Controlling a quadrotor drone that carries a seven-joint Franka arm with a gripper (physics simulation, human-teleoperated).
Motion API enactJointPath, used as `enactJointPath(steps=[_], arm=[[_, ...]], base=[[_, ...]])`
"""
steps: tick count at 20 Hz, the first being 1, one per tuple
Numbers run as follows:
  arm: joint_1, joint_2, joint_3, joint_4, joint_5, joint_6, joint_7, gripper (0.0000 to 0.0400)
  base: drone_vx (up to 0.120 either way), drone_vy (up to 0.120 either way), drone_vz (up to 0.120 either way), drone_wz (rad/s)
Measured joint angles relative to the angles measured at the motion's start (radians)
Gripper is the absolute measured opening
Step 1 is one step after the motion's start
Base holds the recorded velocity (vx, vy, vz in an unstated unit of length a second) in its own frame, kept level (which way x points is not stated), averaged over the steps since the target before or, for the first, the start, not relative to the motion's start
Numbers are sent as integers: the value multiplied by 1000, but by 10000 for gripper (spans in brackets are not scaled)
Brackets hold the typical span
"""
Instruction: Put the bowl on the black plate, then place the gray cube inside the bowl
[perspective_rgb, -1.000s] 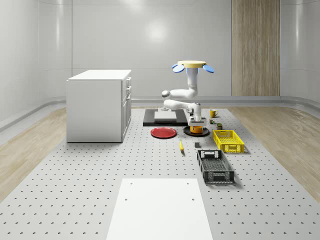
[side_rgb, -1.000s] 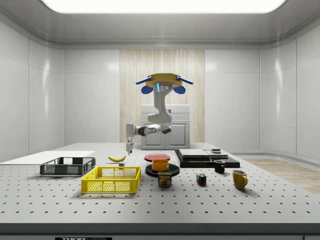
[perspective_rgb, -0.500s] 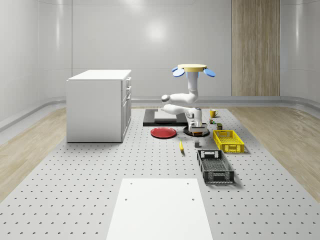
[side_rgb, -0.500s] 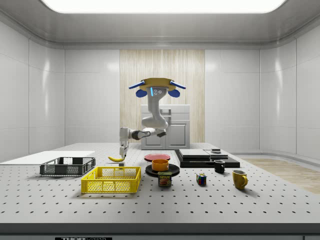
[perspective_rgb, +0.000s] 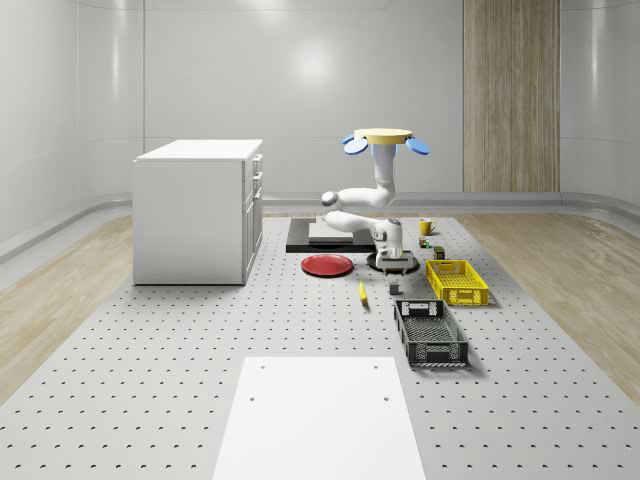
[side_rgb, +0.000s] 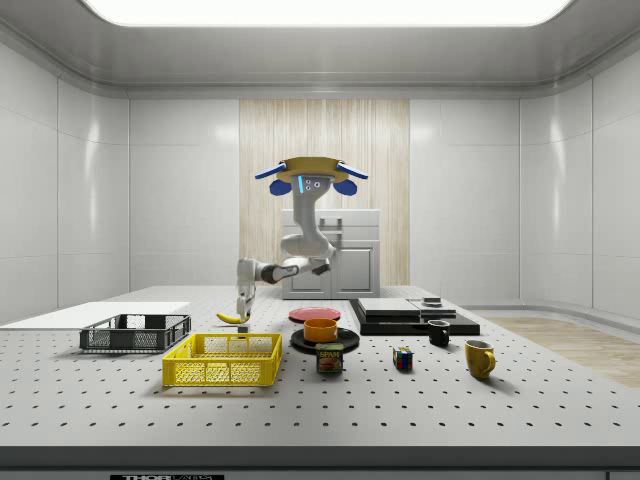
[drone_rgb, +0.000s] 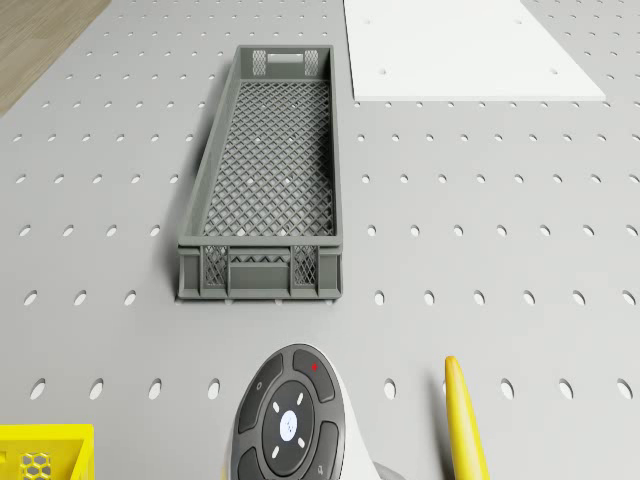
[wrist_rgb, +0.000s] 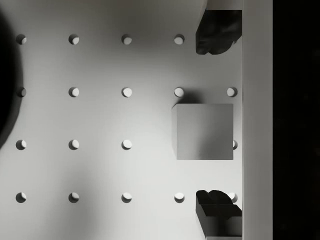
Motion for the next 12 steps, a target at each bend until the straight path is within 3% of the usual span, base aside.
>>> enactJointPath(steps=[7,12], arm=[[-6,5,-69,42,-66,37,-15,400],[-2,14,-83,58,-81,42,-29,400]], base=[[0,0,0,0],[0,0,0,0]])
